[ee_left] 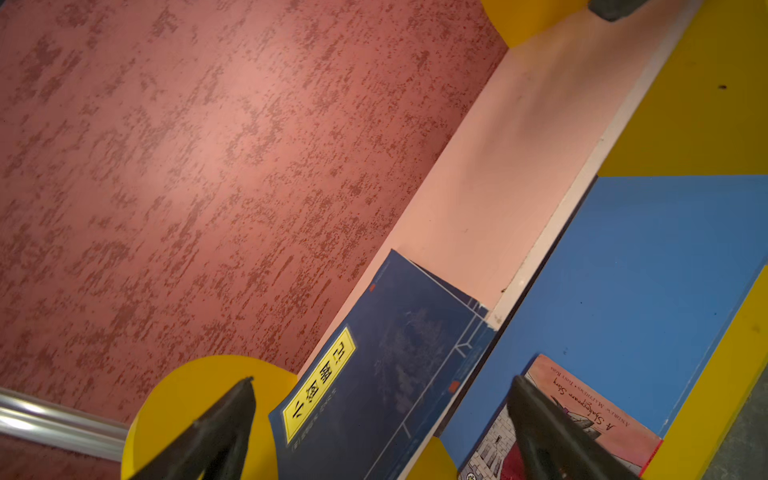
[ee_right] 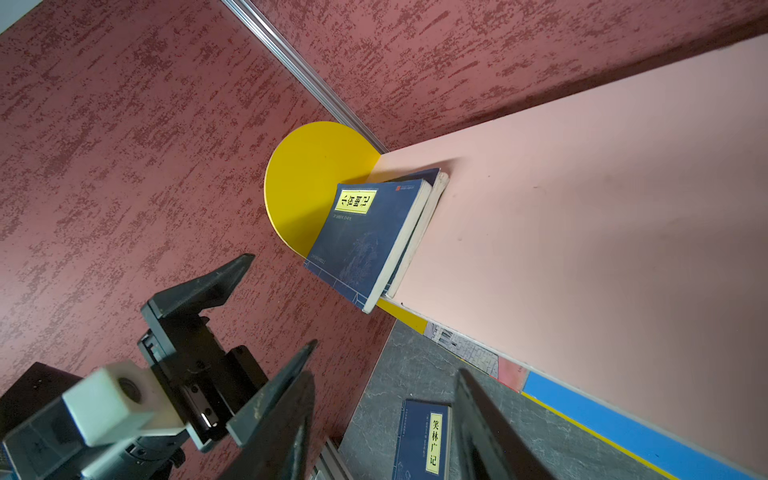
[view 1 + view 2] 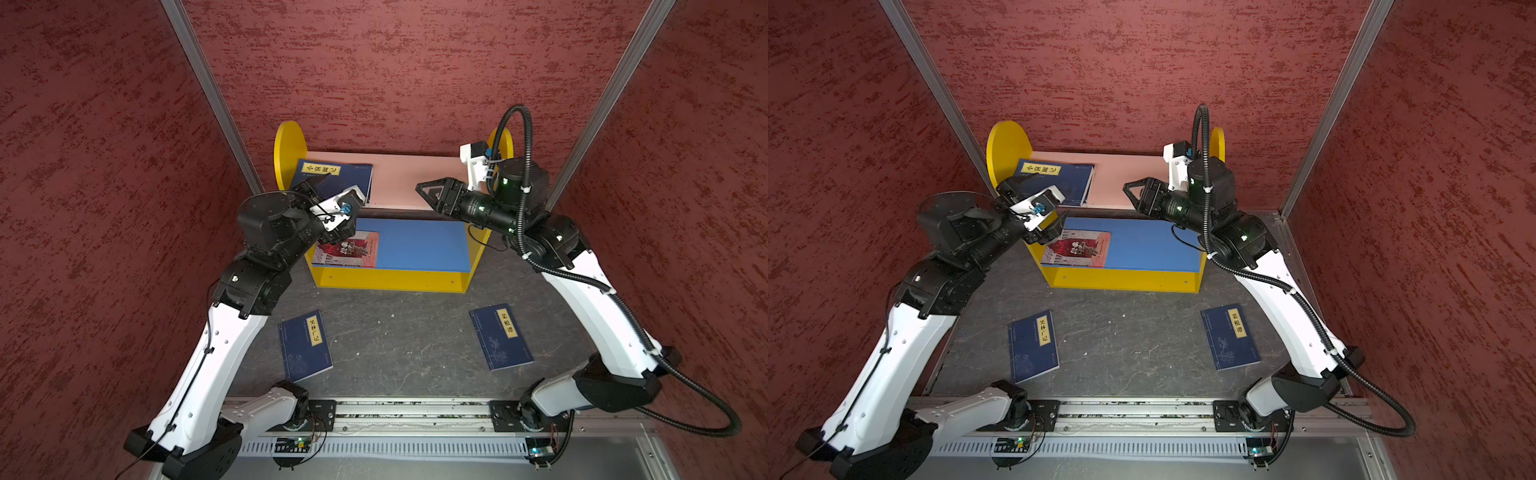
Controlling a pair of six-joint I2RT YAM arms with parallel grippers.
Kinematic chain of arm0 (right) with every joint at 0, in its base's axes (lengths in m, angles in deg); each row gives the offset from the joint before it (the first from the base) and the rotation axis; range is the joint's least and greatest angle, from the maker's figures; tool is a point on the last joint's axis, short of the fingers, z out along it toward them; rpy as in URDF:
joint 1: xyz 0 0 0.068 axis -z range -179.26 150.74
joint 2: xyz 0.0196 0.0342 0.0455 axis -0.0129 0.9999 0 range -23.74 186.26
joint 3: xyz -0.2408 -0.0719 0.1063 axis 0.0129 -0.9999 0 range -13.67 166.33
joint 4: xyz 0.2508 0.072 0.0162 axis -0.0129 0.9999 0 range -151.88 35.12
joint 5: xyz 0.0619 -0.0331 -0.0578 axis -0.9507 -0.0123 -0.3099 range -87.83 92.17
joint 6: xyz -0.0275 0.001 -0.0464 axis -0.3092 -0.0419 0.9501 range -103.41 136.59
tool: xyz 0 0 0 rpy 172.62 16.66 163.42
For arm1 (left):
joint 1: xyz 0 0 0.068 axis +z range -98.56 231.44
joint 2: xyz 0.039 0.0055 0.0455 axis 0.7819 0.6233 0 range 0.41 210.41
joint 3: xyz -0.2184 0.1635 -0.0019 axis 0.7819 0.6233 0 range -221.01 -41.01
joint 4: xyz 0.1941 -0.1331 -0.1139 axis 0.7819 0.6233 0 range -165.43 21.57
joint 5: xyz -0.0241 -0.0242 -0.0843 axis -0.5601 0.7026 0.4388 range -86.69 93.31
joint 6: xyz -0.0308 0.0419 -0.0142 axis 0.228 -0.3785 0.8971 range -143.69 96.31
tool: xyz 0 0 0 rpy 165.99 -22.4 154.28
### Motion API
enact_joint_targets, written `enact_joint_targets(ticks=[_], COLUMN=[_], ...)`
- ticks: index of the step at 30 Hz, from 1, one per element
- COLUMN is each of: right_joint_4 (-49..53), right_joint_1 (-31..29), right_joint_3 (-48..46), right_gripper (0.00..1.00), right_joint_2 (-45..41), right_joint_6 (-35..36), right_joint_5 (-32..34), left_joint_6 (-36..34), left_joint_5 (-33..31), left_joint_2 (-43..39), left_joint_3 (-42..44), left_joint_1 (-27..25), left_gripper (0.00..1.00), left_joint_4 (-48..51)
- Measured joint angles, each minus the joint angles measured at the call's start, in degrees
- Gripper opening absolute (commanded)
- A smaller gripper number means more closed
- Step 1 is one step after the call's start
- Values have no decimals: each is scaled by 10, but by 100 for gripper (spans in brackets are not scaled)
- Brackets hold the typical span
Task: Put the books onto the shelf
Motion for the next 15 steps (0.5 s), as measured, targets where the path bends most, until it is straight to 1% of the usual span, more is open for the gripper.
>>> enact_joint_targets(ticks=[4,8,15], right_joint_4=[-2,-4,-7], right_joint_1=[0,0,0], right_joint_3=[0,-7,-12], right_gripper=[55,55,55], right_joint_2=[-4,-11,-13], right_joint_6=[0,0,0], right_joint_5=[0,0,0], left_joint_6=[68,108,136], left_joint_5=[18,44,68], left_joint_2=[-16,-21,-15], left_joint_3=[-1,27,73], left_joint_1=[44,78,86], left_gripper=[90,94,95], left_joint_4=[9,5,-4])
